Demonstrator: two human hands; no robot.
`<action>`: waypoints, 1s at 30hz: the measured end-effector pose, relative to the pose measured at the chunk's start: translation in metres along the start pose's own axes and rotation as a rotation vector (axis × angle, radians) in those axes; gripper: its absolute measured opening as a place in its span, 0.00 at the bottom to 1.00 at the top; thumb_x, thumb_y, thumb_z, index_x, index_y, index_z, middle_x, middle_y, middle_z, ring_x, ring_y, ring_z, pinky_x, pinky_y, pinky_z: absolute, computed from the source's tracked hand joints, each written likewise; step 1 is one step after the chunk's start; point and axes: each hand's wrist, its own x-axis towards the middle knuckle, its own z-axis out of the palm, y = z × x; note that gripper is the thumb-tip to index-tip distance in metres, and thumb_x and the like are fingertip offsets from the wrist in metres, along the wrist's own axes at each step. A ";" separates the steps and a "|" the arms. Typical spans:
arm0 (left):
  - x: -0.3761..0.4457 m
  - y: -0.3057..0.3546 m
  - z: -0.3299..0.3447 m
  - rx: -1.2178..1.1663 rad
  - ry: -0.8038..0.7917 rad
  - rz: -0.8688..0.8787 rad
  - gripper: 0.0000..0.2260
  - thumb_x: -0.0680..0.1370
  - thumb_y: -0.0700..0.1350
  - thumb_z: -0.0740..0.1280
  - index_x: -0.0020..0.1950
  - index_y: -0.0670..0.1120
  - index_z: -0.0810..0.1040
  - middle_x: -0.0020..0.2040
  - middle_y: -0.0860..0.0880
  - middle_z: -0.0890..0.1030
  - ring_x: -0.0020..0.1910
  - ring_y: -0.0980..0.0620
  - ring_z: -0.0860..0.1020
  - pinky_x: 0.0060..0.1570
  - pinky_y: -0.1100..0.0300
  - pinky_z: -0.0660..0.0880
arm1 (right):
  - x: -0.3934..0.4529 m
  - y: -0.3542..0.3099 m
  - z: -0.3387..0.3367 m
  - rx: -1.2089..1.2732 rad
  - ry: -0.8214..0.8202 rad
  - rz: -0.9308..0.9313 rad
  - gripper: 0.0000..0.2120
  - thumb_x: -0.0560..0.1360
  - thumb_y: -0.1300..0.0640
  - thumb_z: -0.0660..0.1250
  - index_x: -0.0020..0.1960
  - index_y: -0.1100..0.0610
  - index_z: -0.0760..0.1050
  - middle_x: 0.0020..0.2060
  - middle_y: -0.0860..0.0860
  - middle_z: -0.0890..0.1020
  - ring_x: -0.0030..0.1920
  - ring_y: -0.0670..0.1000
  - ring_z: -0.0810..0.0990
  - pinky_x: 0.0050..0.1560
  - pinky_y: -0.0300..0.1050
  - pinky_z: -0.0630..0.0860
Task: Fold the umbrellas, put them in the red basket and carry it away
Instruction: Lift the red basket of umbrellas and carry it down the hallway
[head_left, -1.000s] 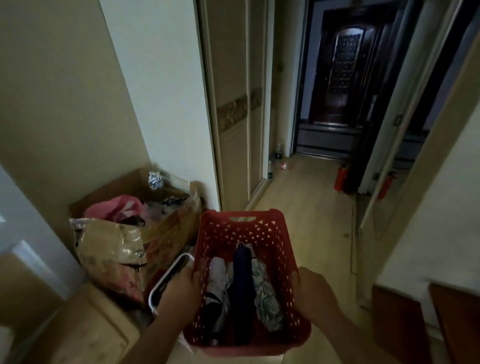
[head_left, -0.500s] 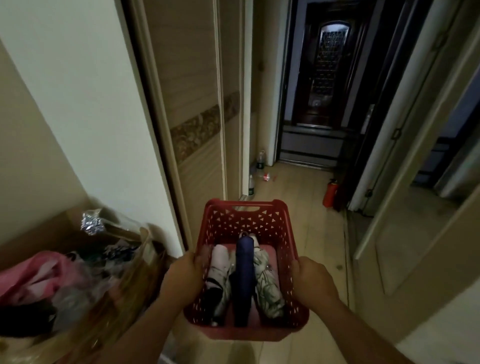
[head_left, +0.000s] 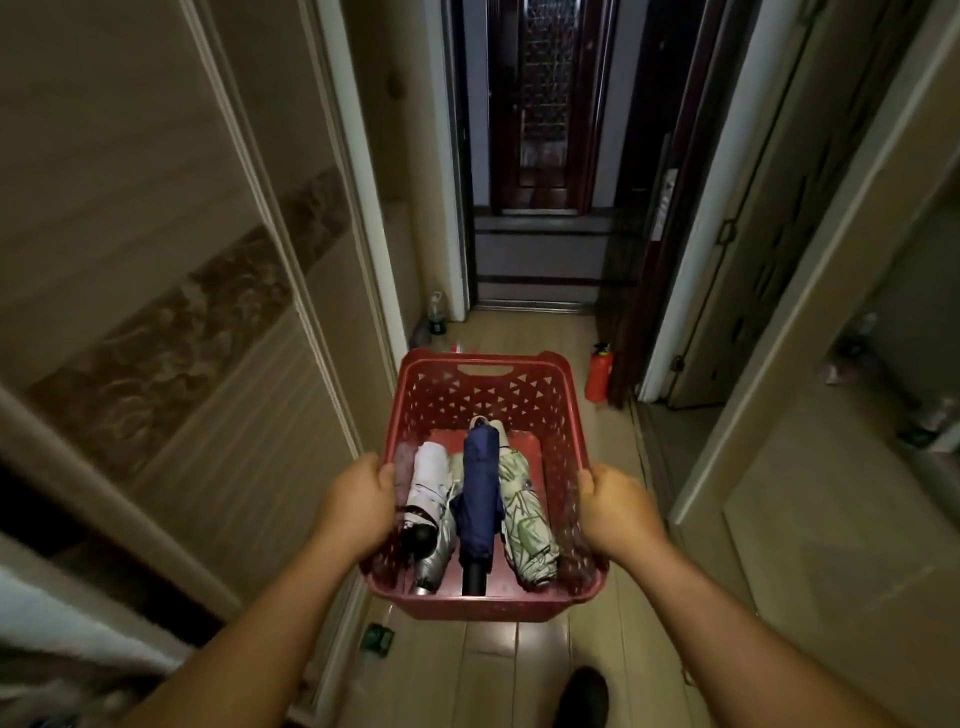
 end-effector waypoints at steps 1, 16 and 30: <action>0.026 0.010 0.011 0.004 0.005 -0.004 0.10 0.87 0.48 0.60 0.49 0.46 0.76 0.44 0.46 0.80 0.43 0.44 0.77 0.44 0.53 0.70 | 0.033 0.004 0.002 -0.001 -0.006 -0.003 0.20 0.86 0.47 0.54 0.52 0.56 0.80 0.48 0.59 0.85 0.49 0.63 0.83 0.46 0.51 0.75; 0.364 0.175 0.091 -0.032 0.039 -0.091 0.13 0.87 0.45 0.59 0.59 0.38 0.79 0.55 0.35 0.83 0.53 0.36 0.81 0.47 0.54 0.69 | 0.443 -0.013 -0.051 -0.014 -0.109 -0.055 0.17 0.84 0.46 0.53 0.49 0.52 0.77 0.42 0.52 0.82 0.43 0.55 0.81 0.43 0.49 0.77; 0.763 0.267 0.125 0.023 0.002 -0.041 0.15 0.87 0.51 0.57 0.60 0.44 0.80 0.56 0.38 0.84 0.56 0.37 0.82 0.52 0.52 0.75 | 0.828 -0.090 -0.044 -0.140 -0.065 -0.078 0.23 0.86 0.42 0.50 0.54 0.52 0.81 0.46 0.54 0.84 0.45 0.58 0.82 0.40 0.47 0.73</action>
